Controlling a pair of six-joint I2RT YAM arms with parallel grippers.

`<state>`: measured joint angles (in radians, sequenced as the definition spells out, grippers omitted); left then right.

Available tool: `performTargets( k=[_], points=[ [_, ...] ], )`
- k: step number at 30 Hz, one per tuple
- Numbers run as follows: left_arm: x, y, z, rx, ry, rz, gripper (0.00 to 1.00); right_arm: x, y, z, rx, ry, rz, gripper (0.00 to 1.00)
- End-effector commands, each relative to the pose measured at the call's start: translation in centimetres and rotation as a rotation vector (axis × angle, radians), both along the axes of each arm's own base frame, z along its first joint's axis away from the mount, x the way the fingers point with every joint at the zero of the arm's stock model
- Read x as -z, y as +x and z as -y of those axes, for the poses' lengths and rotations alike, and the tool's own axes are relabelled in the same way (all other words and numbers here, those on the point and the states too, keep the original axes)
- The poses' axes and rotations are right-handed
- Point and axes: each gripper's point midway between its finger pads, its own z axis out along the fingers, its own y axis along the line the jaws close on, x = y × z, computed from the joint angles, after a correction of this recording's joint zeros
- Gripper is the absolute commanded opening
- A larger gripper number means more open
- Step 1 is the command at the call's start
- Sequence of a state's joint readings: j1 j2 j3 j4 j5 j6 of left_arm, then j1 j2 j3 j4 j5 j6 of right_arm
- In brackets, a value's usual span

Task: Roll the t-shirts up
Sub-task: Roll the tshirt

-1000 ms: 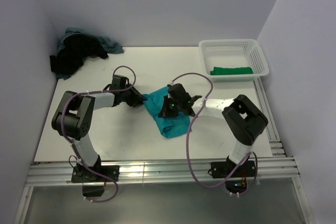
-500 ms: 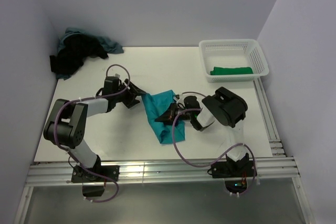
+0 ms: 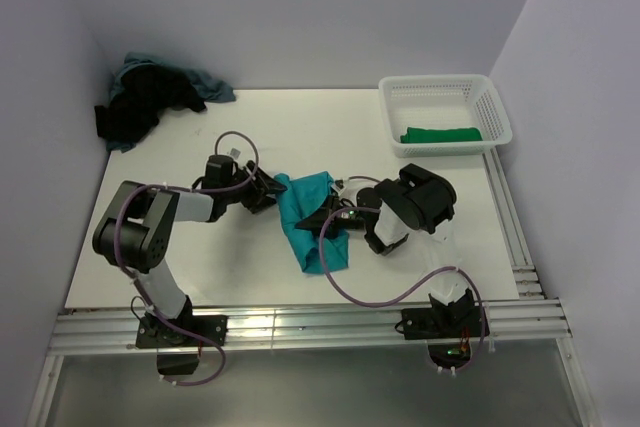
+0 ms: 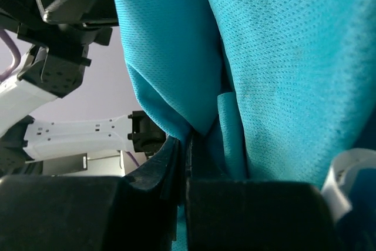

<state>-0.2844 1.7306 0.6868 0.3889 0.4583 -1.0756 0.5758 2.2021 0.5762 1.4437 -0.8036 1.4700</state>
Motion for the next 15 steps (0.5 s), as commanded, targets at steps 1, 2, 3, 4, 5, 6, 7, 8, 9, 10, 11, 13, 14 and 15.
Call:
performTargets(
  k=[1, 2, 3, 4, 5, 6, 7, 8, 9, 10, 11, 13, 14, 15],
  points=[
    [-1.0, 1.0, 1.8, 0.06, -0.033, 0.072, 0.63, 2.6, -0.9, 0.5, -0.012, -0.065, -0.154, 0.0],
    [-1.0, 1.0, 2.0, 0.063, -0.036, 0.072, 0.62, 2.7, -0.9, 0.5, -0.014, -0.074, -0.157, 0.0],
    [-0.6, 0.9, 2.3, 0.07, -0.037, 0.063, 0.62, 2.7, -1.0, 0.5, -0.021, -0.081, -0.154, 0.0],
    [-0.7, 1.1, 2.5, 0.074, -0.038, 0.07, 0.6, 3.4, -1.2, 0.6, -0.028, -0.111, -0.166, 0.0],
    [-0.7, 1.3, 2.7, 0.074, -0.034, 0.07, 0.57, 3.4, -1.1, 0.5, -0.03, -0.119, -0.16, 0.0],
    [-0.2, 1.2, 2.8, 0.081, -0.028, 0.061, 0.46, 3.3, -1.0, 0.5, -0.032, -0.128, -0.152, 0.0],
    [-0.4, 1.4, 3.2, 0.088, -0.029, 0.064, 0.38, 4.3, -1.3, 0.8, -0.045, -0.172, -0.166, 0.0],
    [-0.3, 1.5, 3.3, 0.089, -0.027, 0.061, 0.22, 3.8, -1.0, 0.5, -0.051, -0.178, -0.144, 0.0],
    [-0.3, 1.7, 3.4, 0.088, -0.025, 0.062, 0.15, 4.6, -1.4, 0.8, -0.06, -0.221, -0.18, 0.0],
    [-0.4, 1.8, 3.5, 0.088, -0.024, 0.063, 0.09, 4.9, -1.3, 1.0, -0.069, -0.25, -0.142, 0.0],
    [-0.2, 1.8, 3.4, 0.087, -0.02, 0.053, 0.0, 4.1, -0.7, 0.7, -0.076, -0.258, -0.103, 0.01],
    [-0.6, 2.1, 3.4, 0.089, -0.013, 0.067, 0.0, 5.2, -0.9, 1.3, -0.103, -0.354, -0.095, 0.09],
    [-0.5, 2.0, 3.4, 0.088, -0.007, 0.061, 0.0, 4.1, 0.1, 0.9, -0.103, -0.365, -0.047, 0.11],
    [-0.8, 2.2, 3.4, 0.091, -0.002, 0.071, 0.0, 4.0, 0.4, 0.9, -0.108, -0.393, -0.03, 0.15]
  ],
)
